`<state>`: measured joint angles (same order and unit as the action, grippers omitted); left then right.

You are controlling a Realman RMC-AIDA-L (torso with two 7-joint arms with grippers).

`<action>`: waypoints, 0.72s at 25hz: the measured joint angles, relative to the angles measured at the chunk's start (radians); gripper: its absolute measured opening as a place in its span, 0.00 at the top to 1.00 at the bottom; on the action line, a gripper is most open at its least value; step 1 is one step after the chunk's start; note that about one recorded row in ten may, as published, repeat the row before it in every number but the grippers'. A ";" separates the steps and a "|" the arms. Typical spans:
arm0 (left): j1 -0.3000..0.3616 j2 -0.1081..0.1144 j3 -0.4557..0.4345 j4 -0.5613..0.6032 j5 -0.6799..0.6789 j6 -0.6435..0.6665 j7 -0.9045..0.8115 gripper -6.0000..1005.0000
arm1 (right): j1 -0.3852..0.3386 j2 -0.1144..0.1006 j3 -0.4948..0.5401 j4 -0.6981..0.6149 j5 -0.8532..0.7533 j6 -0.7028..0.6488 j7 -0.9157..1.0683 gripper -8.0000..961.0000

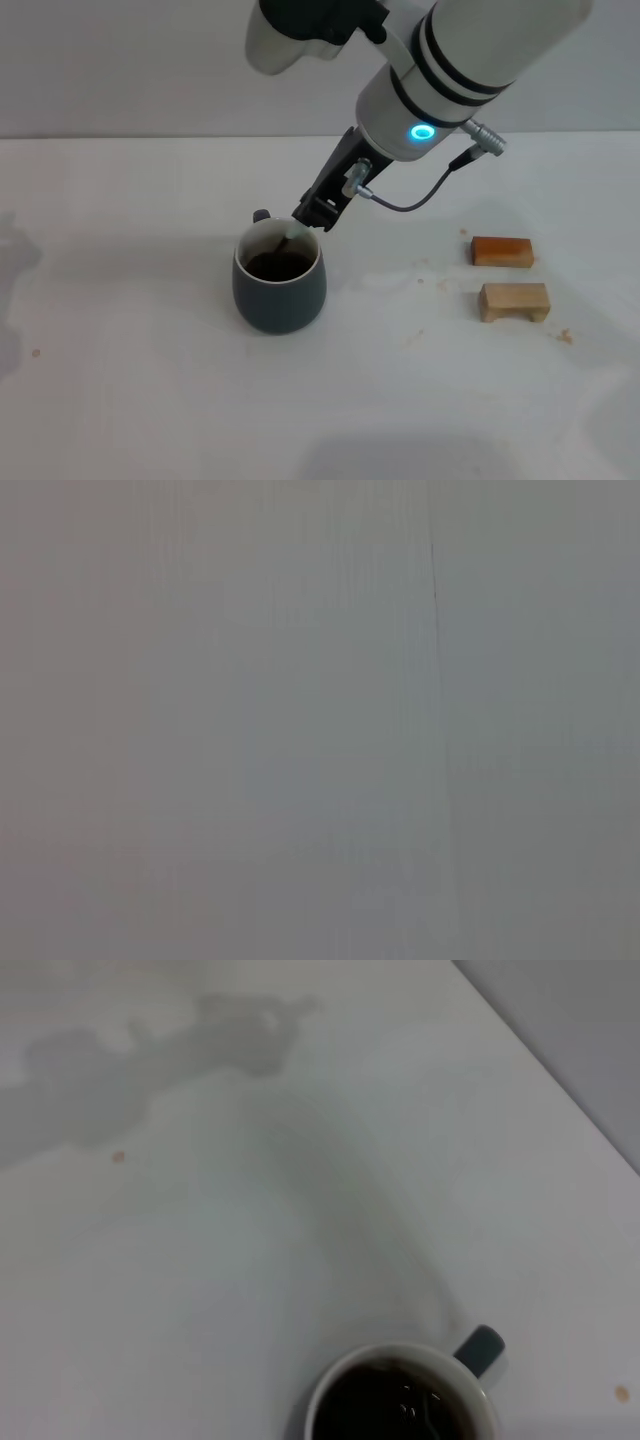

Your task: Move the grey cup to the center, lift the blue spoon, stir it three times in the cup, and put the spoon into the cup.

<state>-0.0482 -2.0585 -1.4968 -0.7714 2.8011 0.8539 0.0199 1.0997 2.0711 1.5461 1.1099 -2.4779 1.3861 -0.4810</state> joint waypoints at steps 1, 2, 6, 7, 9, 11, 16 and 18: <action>-0.001 0.000 0.000 0.001 0.000 0.000 0.000 1.00 | 0.000 0.000 0.000 0.000 0.000 0.000 0.000 0.88; -0.002 0.000 0.000 0.001 0.000 0.000 0.000 1.00 | 0.000 0.000 0.001 0.001 -0.001 0.009 0.000 0.88; -0.005 0.000 0.000 0.002 0.000 -0.002 0.000 1.00 | -0.003 0.000 -0.008 0.006 -0.001 0.045 0.000 0.88; -0.006 0.000 0.000 0.002 0.000 -0.002 0.000 1.00 | -0.002 0.000 -0.010 0.007 0.001 0.051 0.000 0.88; -0.007 0.000 0.000 0.002 0.000 -0.002 0.000 1.00 | 0.000 0.003 -0.012 0.010 0.019 0.056 -0.004 0.88; -0.007 0.000 0.000 0.002 0.000 -0.003 0.000 1.00 | 0.000 0.003 -0.012 0.010 0.028 0.052 -0.005 0.88; -0.007 0.000 0.000 0.001 0.000 -0.003 0.000 1.00 | 0.005 0.002 -0.011 0.011 0.041 0.006 -0.007 0.88; -0.007 0.000 0.000 0.001 0.000 -0.003 0.000 1.00 | 0.010 0.001 -0.009 0.008 0.032 -0.004 -0.008 0.88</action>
<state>-0.0554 -2.0585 -1.4971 -0.7699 2.8011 0.8512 0.0199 1.1093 2.0721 1.5367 1.1181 -2.4462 1.3826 -0.4887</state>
